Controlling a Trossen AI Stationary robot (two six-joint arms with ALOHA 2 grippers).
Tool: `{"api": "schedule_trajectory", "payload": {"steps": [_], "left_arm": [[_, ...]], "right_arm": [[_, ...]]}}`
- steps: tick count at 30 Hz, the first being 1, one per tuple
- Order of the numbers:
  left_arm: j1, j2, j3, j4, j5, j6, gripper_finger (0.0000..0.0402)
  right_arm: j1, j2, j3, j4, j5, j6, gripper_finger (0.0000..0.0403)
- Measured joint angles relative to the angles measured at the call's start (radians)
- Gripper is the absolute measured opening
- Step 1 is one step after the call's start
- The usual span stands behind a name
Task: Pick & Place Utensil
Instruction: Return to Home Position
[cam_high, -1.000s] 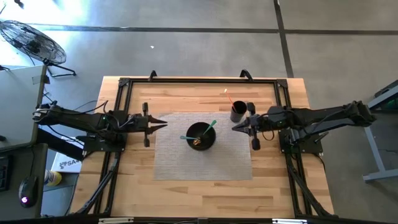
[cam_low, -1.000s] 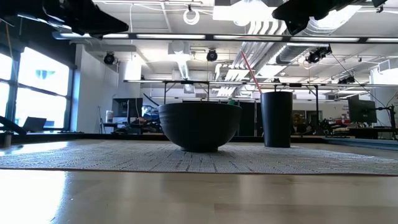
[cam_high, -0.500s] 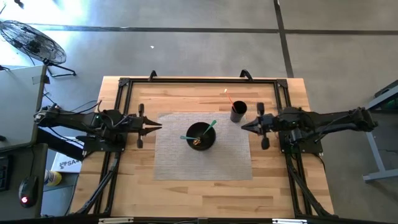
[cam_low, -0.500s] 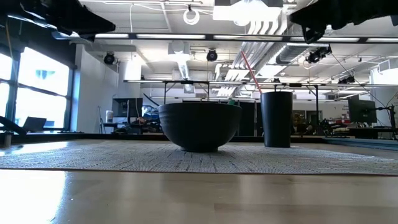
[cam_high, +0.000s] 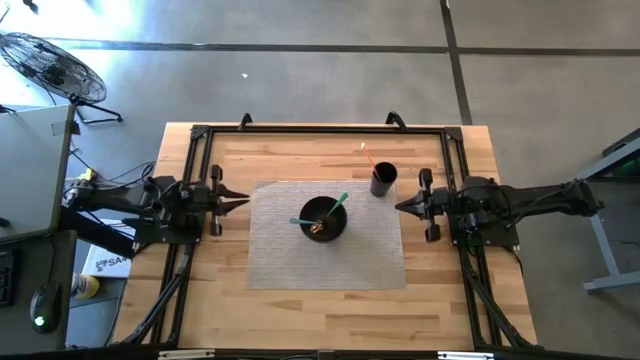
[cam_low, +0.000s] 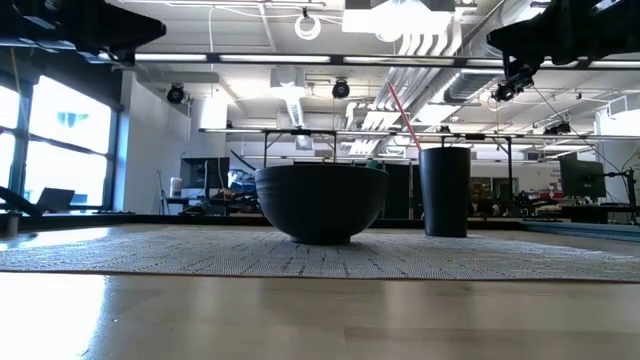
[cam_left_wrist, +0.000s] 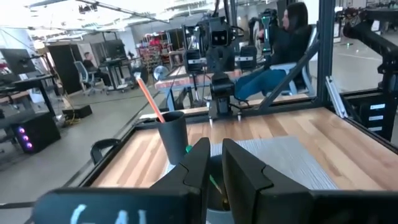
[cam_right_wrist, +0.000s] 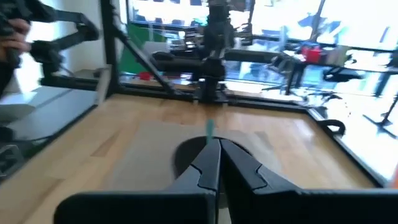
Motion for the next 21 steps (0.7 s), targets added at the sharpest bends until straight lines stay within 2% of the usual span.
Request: {"api": "schedule_trajectory", "payload": {"steps": [5, 13, 21], "left_arm": [[0.0, -0.043, -0.023, -0.001, -0.001, 0.0, 0.004], [0.0, -0.093, -0.024, -0.029, -0.003, 0.018, 0.004], [0.0, -0.1, -0.024, -0.058, 0.029, 0.026, 0.004]], "right_arm": [[0.0, -0.03, 0.016, -0.002, 0.06, -0.012, 0.0005], [0.0, -0.188, 0.005, -0.116, 0.054, -0.029, 0.0003], [0.0, -0.282, -0.152, -0.018, 0.045, 0.019, 0.0004]]}}
